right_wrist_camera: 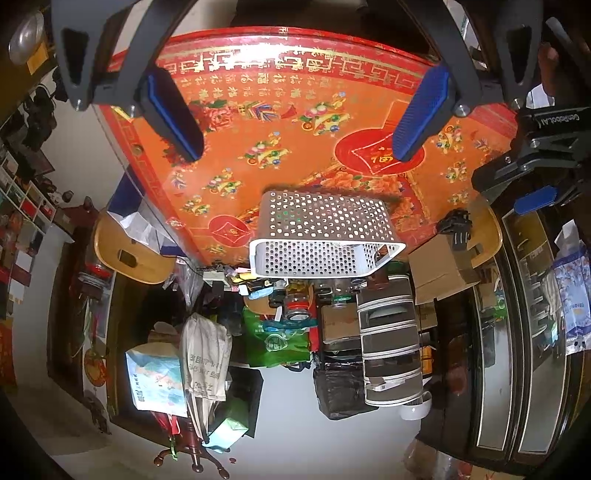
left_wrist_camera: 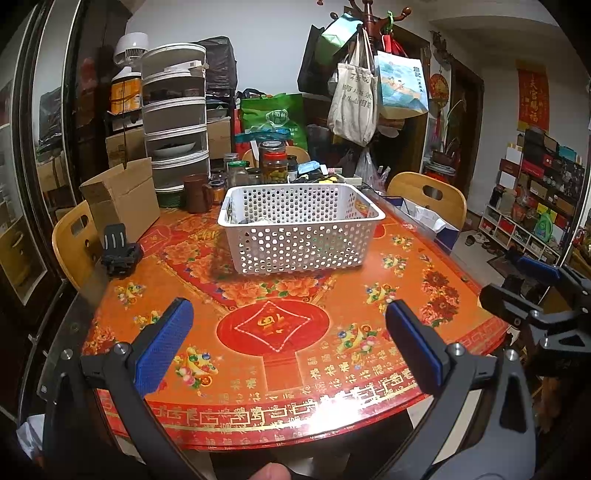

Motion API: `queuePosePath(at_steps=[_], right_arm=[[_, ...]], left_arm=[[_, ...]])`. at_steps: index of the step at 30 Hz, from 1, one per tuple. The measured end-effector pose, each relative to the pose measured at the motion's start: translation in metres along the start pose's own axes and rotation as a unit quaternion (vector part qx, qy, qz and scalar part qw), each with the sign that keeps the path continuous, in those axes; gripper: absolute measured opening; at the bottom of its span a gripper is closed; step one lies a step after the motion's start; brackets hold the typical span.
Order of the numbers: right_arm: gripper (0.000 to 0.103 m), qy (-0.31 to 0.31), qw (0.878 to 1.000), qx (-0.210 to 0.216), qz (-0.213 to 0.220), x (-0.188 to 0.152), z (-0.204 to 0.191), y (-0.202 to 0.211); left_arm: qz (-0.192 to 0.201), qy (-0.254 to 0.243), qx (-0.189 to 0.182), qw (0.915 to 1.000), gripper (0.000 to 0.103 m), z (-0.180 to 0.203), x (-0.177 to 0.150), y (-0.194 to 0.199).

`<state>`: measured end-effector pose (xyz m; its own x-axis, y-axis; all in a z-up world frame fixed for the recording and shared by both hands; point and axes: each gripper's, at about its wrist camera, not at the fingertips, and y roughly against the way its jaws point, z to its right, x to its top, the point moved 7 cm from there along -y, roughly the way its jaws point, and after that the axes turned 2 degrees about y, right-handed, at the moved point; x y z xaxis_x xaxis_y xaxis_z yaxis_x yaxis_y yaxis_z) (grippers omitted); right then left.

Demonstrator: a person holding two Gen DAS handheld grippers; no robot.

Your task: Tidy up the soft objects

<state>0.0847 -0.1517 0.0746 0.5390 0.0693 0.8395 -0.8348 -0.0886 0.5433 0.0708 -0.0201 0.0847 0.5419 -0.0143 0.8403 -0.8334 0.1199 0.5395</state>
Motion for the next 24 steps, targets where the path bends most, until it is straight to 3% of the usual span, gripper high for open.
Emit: queuePosePath(at_steps=[24], right_arm=[[0.102, 0.001, 1.000, 0.003, -0.001, -0.0022, -0.0072, -0.0005]], left_arm=[[-0.002, 0.001, 0.000, 1.0000, 0.103, -0.0019, -0.0025, 0.0007]])
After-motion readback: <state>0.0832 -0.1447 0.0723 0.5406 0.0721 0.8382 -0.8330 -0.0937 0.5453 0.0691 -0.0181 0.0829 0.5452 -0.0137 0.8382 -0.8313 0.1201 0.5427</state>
